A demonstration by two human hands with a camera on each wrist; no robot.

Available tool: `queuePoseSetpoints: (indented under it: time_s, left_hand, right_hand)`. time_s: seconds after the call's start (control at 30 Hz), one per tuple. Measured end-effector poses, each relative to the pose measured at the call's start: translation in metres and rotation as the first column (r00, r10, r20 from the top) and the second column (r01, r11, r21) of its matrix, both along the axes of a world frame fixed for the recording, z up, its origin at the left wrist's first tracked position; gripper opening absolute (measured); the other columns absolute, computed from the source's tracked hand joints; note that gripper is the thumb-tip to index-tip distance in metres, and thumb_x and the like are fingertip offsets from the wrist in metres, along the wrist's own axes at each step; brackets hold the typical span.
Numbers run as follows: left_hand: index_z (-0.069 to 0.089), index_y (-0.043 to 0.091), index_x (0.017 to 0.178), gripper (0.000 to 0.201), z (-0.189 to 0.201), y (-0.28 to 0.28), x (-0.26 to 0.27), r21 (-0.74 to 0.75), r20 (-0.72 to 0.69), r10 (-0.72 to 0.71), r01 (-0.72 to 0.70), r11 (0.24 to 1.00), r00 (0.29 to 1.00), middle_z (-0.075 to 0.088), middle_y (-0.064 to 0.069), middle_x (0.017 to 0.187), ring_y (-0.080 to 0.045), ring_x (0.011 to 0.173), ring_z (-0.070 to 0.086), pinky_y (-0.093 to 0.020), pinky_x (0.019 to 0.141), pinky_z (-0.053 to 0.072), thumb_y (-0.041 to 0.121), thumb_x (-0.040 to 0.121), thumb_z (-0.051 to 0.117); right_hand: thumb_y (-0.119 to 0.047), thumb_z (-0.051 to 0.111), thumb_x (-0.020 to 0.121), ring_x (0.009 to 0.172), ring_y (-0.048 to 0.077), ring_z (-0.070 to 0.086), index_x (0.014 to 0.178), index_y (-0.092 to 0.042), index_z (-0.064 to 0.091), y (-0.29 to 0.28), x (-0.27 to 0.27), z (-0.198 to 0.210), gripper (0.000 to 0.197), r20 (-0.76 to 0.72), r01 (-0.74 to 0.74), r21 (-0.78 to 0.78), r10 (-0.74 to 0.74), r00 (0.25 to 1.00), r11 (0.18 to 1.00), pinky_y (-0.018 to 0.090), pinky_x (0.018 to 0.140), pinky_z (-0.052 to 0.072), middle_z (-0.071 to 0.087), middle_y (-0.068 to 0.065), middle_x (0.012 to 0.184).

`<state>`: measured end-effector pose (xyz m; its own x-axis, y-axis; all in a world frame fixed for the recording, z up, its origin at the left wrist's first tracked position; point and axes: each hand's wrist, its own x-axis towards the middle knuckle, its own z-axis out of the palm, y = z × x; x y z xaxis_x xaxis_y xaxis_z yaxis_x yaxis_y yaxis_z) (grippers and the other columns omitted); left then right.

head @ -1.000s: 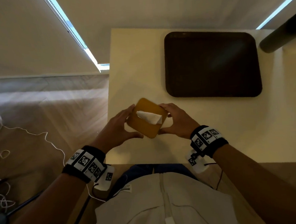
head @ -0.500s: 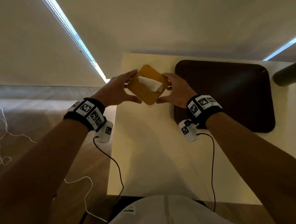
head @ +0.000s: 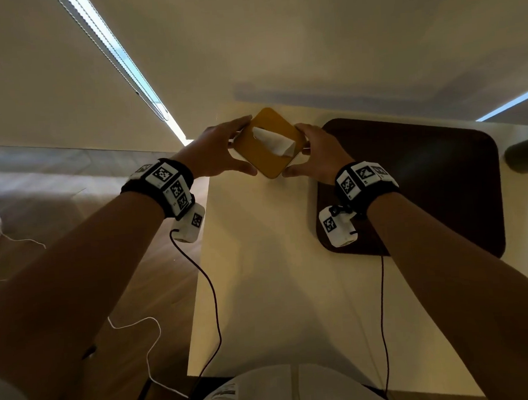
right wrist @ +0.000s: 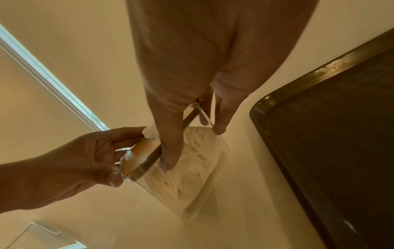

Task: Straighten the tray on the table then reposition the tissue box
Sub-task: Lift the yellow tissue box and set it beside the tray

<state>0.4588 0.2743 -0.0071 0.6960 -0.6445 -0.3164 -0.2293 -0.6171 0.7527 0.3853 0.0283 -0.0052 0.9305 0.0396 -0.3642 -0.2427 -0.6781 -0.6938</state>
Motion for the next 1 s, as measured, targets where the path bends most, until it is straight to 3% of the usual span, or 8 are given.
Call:
queuePoseSetpoints:
  time_s: [0.23,0.33,0.47,0.53,0.6,0.73,0.87,1.0]
  left_hand:
    - [0.029,0.015,0.156,0.119,-0.01,0.002,0.005,-0.025,0.026,-0.002,0.002,1.0,1.0,0.049,-0.01,0.149,-0.024,0.129,0.054,-0.034,0.106,0.047,0.051,0.056,0.083]
    - [0.028,0.016,0.157,0.118,-0.014,0.002,0.006,-0.029,0.033,-0.015,0.016,0.999,0.999,0.046,-0.01,0.151,-0.021,0.13,0.052,-0.03,0.104,0.046,0.048,0.058,0.084]
    - [0.019,0.019,0.159,0.123,-0.023,0.002,0.012,-0.024,0.002,-0.031,0.031,0.999,1.0,0.038,-0.01,0.157,-0.015,0.133,0.044,-0.029,0.105,0.043,0.035,0.059,0.089]
    - [0.019,0.028,0.159,0.126,-0.024,0.0,0.016,0.024,-0.026,-0.029,0.029,0.999,0.999,0.04,-0.004,0.157,-0.017,0.134,0.045,-0.037,0.108,0.043,0.036,0.058,0.093]
    - [0.021,0.033,0.158,0.123,-0.022,-0.003,0.019,0.055,-0.031,-0.053,0.055,0.997,0.998,0.045,0.0,0.154,-0.016,0.13,0.046,-0.037,0.107,0.04,0.035,0.06,0.094]
    - [0.022,0.028,0.158,0.117,-0.018,-0.007,0.022,0.077,-0.026,-0.077,0.079,0.994,0.997,0.051,-0.005,0.149,-0.025,0.13,0.049,-0.035,0.102,0.038,0.029,0.065,0.092]
    - [0.022,0.024,0.158,0.115,-0.019,-0.005,0.015,0.075,0.018,-0.073,0.071,0.995,0.997,0.053,-0.009,0.147,-0.032,0.131,0.052,-0.045,0.105,0.042,0.032,0.065,0.091]
    - [0.025,0.021,0.157,0.111,-0.023,-0.002,0.003,0.007,0.073,0.042,-0.043,0.999,0.996,0.055,-0.01,0.144,-0.03,0.127,0.055,-0.041,0.102,0.047,0.031,0.068,0.09]
  right_hand:
    - [-0.035,0.091,0.061,0.121,0.022,0.051,0.148,-0.013,0.03,-0.002,0.0,0.0,0.109,-0.016,-0.001,0.01,0.001,1.0,1.0,0.041,0.102,0.048,0.044,0.008,0.142]
    - [-0.037,0.09,0.061,0.136,0.024,0.039,0.154,-0.015,0.011,-0.001,-0.006,-0.001,0.124,-0.056,0.055,0.027,-0.053,0.997,0.998,0.043,0.111,0.037,0.035,0.009,0.153]
    - [-0.037,0.09,0.061,0.146,0.022,0.022,0.153,-0.015,-0.011,0.019,-0.028,-0.007,0.139,-0.128,0.217,0.076,-0.206,0.97,0.973,0.035,0.115,0.024,0.02,0.006,0.161]
    - [-0.037,0.09,0.061,0.147,0.022,0.019,0.153,-0.016,-0.011,0.037,-0.04,-0.011,0.139,-0.133,0.323,0.098,-0.309,0.942,0.941,0.034,0.114,0.022,0.018,0.005,0.161]
    - [-0.038,0.09,0.061,0.145,0.021,0.023,0.154,-0.02,-0.007,0.055,-0.048,-0.015,0.135,-0.095,0.415,0.123,-0.405,0.909,0.902,0.036,0.115,0.025,0.022,0.003,0.159]
    - [-0.038,0.089,0.059,0.134,0.02,0.04,0.152,-0.026,0.005,0.075,-0.048,-0.024,0.126,-0.011,0.502,0.195,-0.51,0.86,0.842,0.042,0.109,0.039,0.039,0.0,0.148]
    - [-0.036,0.086,0.067,0.135,0.023,0.039,0.153,-0.022,0.0,0.068,-0.042,-0.022,0.123,-0.021,0.442,0.162,-0.445,0.895,0.882,0.034,0.107,0.036,0.039,0.004,0.149]
    - [-0.029,0.084,0.071,0.139,0.024,0.037,0.154,-0.02,-0.009,0.045,-0.025,-0.015,0.125,-0.076,0.294,0.143,-0.286,0.955,0.945,0.039,0.11,0.037,0.034,0.005,0.154]
